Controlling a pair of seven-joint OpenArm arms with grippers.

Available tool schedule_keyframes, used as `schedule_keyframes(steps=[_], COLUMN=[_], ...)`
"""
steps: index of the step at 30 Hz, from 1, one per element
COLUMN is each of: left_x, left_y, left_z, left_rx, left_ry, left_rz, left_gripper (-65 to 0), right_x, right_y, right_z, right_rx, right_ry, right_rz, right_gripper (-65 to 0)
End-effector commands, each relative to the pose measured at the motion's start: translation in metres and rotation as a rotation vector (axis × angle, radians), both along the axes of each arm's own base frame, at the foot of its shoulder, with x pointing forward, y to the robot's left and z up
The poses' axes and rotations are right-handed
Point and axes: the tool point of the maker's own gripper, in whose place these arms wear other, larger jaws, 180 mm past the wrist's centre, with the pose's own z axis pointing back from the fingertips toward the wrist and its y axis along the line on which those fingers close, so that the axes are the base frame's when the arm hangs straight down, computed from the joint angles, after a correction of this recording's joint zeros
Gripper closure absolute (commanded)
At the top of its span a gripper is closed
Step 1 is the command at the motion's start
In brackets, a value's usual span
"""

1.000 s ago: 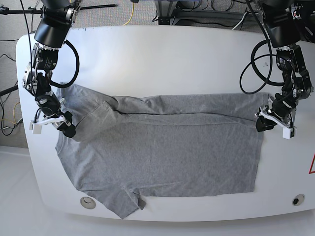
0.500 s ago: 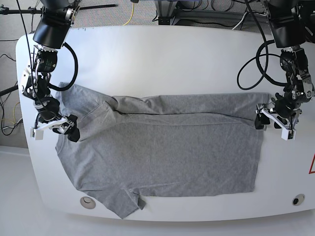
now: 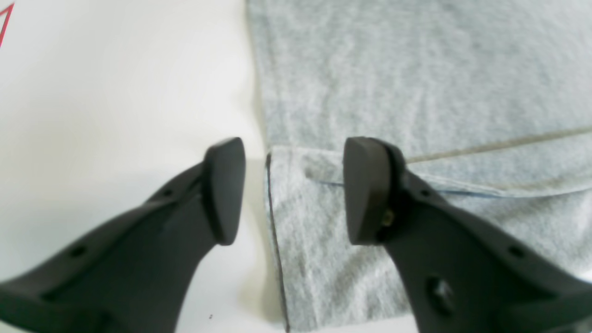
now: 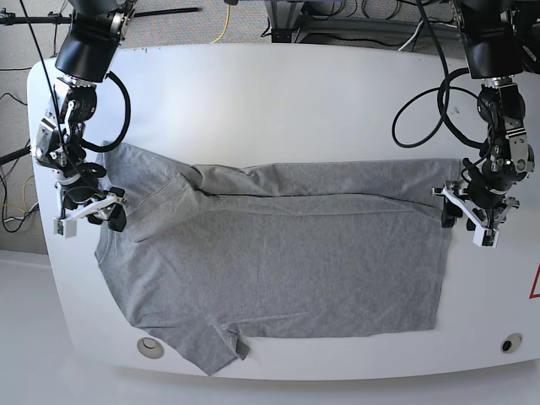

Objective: Fold the T-shirt properly
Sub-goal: 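Lower the folded edge and open both grippers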

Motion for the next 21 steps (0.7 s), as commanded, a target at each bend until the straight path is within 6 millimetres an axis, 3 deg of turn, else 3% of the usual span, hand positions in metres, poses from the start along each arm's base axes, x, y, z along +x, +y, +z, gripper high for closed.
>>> schedule_keyframes(steps=[1, 4, 8, 12, 21], left_x=[0.009, 0.005, 0.001, -0.006, -0.042], left_y=[0.002, 0.002, 0.003, 0.003, -0.006], left_z=[0.017, 0.012, 0.007, 0.001, -0.011], left_rx=[-0.013, -0.023, -0.041, -0.048, -0.002], left_ry=[-0.054, -0.042, -0.038, -0.028, -0.013], left_rz=[-0.001, 0.006, 0.013, 0.013, -0.046], left_gripper=[-28.7, -30.4, -33.4, -34.8, -39.6], right_x=[0.009, 0.005, -0.003, -0.010, -0.031], right_y=[-0.015, -0.016, -0.017, -0.014, -0.009], right_z=[0.026, 0.029, 0.035, 0.041, 0.026], right_rx=[-0.032, -0.047, -0.076, -0.100, -0.238], right_ry=[-0.078, -0.088, -0.089, -0.102, -0.064], right_rz=[-0.014, -0.008, -0.001, 0.016, 0.061], right_gripper=[-28.6, -32.6, -44.5, -52.2, -50.5])
